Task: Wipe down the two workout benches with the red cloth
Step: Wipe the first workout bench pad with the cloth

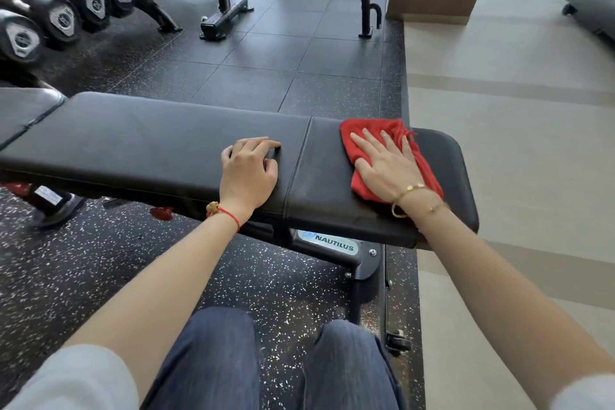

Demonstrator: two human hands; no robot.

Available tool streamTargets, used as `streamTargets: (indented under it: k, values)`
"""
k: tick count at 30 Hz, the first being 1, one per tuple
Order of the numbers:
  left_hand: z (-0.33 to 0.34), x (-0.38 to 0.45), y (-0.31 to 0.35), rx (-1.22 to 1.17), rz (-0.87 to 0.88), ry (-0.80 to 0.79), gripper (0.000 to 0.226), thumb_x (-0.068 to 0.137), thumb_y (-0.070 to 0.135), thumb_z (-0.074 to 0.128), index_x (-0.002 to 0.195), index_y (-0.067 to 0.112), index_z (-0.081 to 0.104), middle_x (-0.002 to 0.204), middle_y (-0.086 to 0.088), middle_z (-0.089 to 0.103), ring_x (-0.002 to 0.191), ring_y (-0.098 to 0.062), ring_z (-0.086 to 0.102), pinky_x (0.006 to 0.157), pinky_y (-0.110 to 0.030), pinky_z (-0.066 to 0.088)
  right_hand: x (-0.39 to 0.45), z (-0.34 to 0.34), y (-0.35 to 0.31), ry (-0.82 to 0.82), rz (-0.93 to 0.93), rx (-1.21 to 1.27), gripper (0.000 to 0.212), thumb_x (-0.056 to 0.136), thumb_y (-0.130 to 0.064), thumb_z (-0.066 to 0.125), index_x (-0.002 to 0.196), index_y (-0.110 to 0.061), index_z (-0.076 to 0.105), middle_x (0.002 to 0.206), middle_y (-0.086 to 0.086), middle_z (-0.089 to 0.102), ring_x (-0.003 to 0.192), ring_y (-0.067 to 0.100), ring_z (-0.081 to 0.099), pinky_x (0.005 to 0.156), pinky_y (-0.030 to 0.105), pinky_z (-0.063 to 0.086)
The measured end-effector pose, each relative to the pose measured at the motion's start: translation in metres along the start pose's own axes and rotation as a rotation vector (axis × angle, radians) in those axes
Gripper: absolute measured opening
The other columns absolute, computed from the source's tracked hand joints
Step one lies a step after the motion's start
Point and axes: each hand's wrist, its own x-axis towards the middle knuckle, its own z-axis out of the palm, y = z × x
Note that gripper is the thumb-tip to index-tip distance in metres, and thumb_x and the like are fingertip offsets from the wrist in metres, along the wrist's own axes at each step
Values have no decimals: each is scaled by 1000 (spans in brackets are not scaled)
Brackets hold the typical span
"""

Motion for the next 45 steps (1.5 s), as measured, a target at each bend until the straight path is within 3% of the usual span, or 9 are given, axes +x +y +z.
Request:
streamTargets:
  k: [6,11,14,19,24,30,35,41,45]
  values:
    - [-4,0,-1,-82,-34,29,43,86,16,51,128,16,60,126,-3,64,124,-22,51,109,-43,30,45,16,-64,7,-13,16,56,98,-38,27,153,-36,18,162,-9,12,150,22,7,120,48,-8]
    - [-17,2,-3,-247,-72,6,39,89,13,53,127,14,61,128,-3,62,128,-21,48,112,-43,32,6,25,-106,6,-170,22,55,99,-38,29,152,-39,17,162,-12,11,150,18,5,121,45,-7]
    - [-30,2,-18,-281,28,-65,38,87,11,54,124,12,62,128,-4,61,129,-22,44,109,-42,36,-30,30,-107,35,-235,19,57,98,-36,34,152,-41,18,161,-15,13,150,15,5,122,42,-6]
    - [-63,15,-84,-50,172,-59,40,88,12,54,128,11,60,130,-2,61,129,-23,46,108,-37,33,-8,29,-110,69,7,18,55,99,-35,34,152,-38,21,161,-11,16,150,19,9,121,44,-4]
    - [-90,34,-157,83,187,-53,40,91,15,54,130,11,59,131,-5,60,130,-26,47,112,-43,30,46,35,-170,56,214,-5,56,98,-37,26,153,-36,16,163,-9,9,150,23,5,120,48,-8]
    - [-90,42,-205,59,67,-65,32,92,15,52,122,14,62,131,-6,60,128,-29,46,112,-46,26,51,71,-286,91,-41,-6,57,96,-40,31,152,-37,20,161,-10,15,150,20,10,121,46,-7]
    - [-85,42,-212,-8,37,-68,33,88,16,51,120,19,61,131,-1,58,128,-25,45,112,-46,25,53,64,-266,74,-62,20,56,97,-38,35,151,-39,21,161,-13,17,150,17,10,121,42,-5]
    - [-86,40,-211,9,55,-100,39,89,18,49,127,17,58,136,-3,54,132,-26,41,116,-51,22,95,56,-245,81,195,14,55,97,-40,29,152,-39,20,161,-12,15,150,19,8,121,46,-5]
    - [-84,41,-211,34,31,-104,40,89,20,48,127,18,57,138,-2,53,133,-25,40,116,-52,22,124,59,-257,55,214,10,56,97,-39,26,152,-38,19,162,-11,12,150,22,6,120,49,-7]
